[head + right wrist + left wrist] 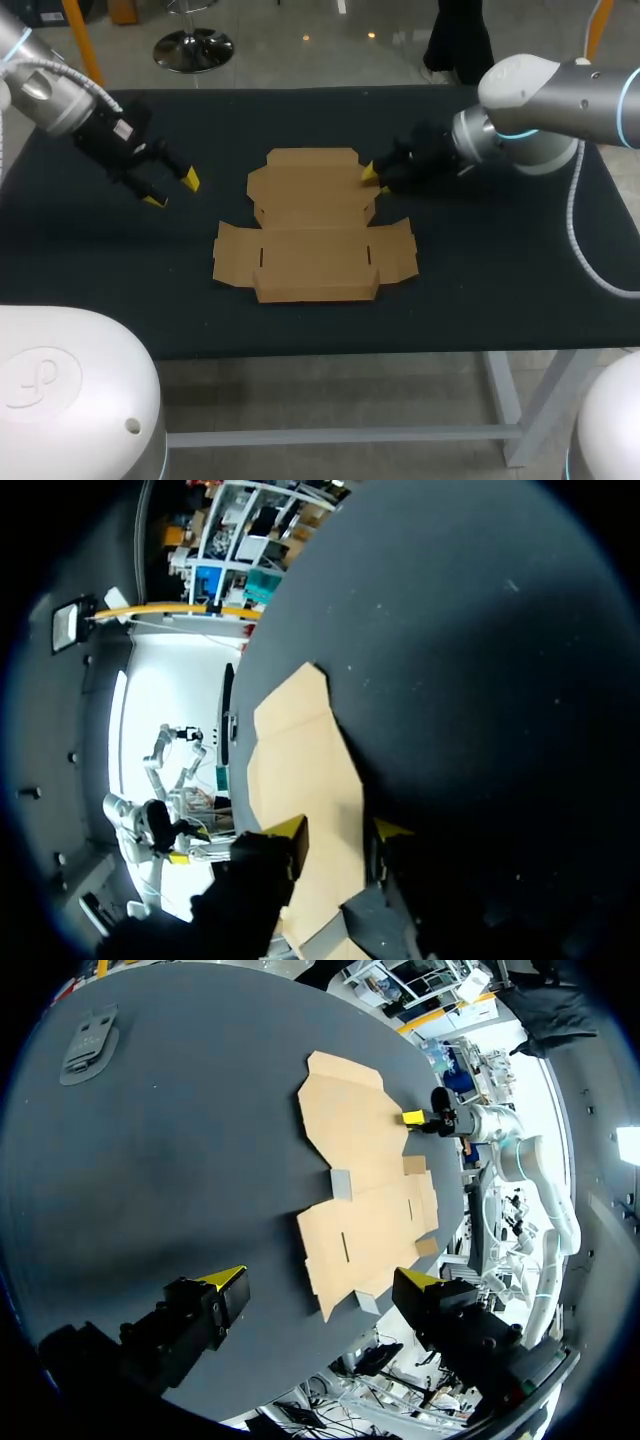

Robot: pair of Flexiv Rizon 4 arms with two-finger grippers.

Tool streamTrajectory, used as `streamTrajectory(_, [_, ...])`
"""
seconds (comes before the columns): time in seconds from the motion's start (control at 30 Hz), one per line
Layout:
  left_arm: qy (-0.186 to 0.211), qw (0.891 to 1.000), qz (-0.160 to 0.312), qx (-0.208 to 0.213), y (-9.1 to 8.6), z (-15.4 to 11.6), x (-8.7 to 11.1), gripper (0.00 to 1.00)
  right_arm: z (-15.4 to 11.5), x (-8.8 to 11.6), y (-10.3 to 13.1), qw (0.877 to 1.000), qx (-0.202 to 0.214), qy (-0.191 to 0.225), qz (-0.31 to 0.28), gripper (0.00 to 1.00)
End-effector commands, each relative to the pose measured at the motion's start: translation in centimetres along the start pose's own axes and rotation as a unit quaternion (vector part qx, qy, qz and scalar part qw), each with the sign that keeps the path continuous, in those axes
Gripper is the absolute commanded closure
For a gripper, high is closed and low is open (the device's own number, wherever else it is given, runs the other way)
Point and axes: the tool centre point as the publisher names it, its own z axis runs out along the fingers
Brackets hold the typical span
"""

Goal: Assemble the packaging by folding the flat box into shape, placing the metal phone stand inside, and closing the box properly

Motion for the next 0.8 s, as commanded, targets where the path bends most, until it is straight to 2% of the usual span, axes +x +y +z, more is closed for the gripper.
streamTrajectory(0.03, [-0.001, 1.0, 0.0, -0.001, 0.1, -0.1, -0.1, 0.0, 1.3, -0.5, 0.6, 1.0, 0.008, 0.012, -0.003, 0.58])
streamTrajectory(0.2, [-0.002, 1.0, -0.001, -0.001, 0.2, -0.1, -0.1, 0.0, 1.5, -0.3, 0.6, 1.0, 0.004, 0.026, -0.007, 0.63])
streamTrajectory(0.33, [0.0, 1.0, 0.003, -0.007, 0.2, -0.1, -0.1, 0.0, 1.1, -0.1, 0.4, 0.999, -0.009, 0.037, -0.017, 0.82])
streamTrajectory(0.4, [0.007, 1.0, 0.011, -0.013, 0.1, 0.0, -0.1, 0.0, 0.7, 0.2, 0.3, 0.999, -0.018, 0.041, -0.026, 1.0])
streamTrajectory(0.67, [0.042, 0.997, 0.057, -0.024, -0.4, 0.6, 0.0, 0.0, -1.2, 1.7, -0.3, 0.995, -0.049, 0.06, -0.069, 1.0])
streamTrajectory(0.8, [0.055, 0.994, 0.094, -0.017, -0.9, 0.9, 0.4, 0.0, -2.2, 2.8, -0.7, 0.991, -0.06, 0.075, -0.093, 1.0])
